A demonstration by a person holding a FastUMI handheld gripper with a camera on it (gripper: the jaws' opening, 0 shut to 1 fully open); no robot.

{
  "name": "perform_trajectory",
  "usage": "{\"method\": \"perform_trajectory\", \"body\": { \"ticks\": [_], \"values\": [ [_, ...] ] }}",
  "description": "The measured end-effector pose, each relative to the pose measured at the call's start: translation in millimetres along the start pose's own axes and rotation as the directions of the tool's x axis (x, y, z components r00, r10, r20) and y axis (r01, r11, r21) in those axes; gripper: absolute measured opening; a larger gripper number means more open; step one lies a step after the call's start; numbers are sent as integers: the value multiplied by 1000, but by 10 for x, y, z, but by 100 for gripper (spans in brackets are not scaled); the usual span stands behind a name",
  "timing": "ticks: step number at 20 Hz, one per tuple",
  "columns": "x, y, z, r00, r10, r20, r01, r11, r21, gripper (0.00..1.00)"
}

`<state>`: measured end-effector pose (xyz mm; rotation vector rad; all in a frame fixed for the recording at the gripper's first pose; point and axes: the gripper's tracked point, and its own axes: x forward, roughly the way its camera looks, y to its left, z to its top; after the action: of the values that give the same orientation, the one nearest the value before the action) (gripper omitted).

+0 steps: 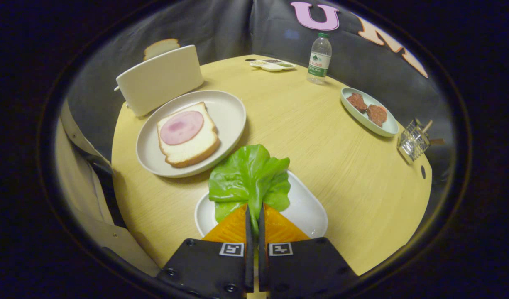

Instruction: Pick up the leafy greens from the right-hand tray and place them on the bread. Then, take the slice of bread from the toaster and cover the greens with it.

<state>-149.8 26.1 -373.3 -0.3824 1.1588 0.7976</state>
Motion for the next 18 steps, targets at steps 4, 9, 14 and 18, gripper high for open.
{"method": "perform_trajectory", "body": {
  "ticks": [4, 9, 14, 18],
  "values": [
    [-17, 13, -10, 1000, -20, -20, 20, 1000, -6, 4],
    [-184, 43, 129, 999, -50, 3, 50, 999, -9, 4],
    [-403, 36, 262, 996, -81, 29, 81, 997, 13, 3],
    [-532, 71, 430, 995, -88, 54, 88, 996, 5, 3]
  ]
}}
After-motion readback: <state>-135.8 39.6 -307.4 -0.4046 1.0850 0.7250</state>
